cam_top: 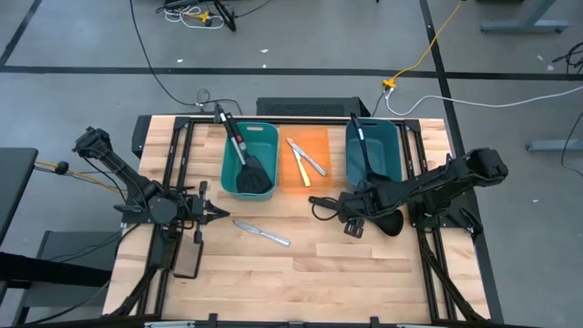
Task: Pick & Place Kitchen Items
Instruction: Adjust the blue bin
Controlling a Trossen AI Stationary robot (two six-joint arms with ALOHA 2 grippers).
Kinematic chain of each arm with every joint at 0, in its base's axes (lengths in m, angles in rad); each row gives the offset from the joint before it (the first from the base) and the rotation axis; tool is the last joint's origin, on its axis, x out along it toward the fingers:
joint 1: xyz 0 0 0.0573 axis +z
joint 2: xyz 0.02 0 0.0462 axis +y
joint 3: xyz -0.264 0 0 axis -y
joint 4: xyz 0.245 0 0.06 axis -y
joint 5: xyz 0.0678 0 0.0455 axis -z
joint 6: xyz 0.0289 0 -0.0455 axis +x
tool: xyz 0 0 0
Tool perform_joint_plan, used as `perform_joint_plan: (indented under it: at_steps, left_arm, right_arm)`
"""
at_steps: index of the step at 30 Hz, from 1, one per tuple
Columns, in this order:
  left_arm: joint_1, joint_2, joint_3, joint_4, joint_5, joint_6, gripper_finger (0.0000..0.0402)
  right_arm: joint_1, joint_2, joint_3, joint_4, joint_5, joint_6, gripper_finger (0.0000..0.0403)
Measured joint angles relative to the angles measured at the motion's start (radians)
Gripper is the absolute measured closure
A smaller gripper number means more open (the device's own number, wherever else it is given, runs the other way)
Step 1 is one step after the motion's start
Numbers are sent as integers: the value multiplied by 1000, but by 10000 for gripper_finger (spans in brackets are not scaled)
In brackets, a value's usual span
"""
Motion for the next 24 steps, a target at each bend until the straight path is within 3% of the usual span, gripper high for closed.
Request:
perform_joint_plan:
  at_steps: [7,17,24]
  left_arm:
    - [0,0,0,0,0,0,390]
    - [0,0,0,0,0,0,389]
    - [0,0,0,0,0,0,390]
  right_arm:
    - [26,1,-2,18,88,-57,201]
    - [46,15,-2,57,110,-250,231]
    - [47,101,2,95,130,-273,242]
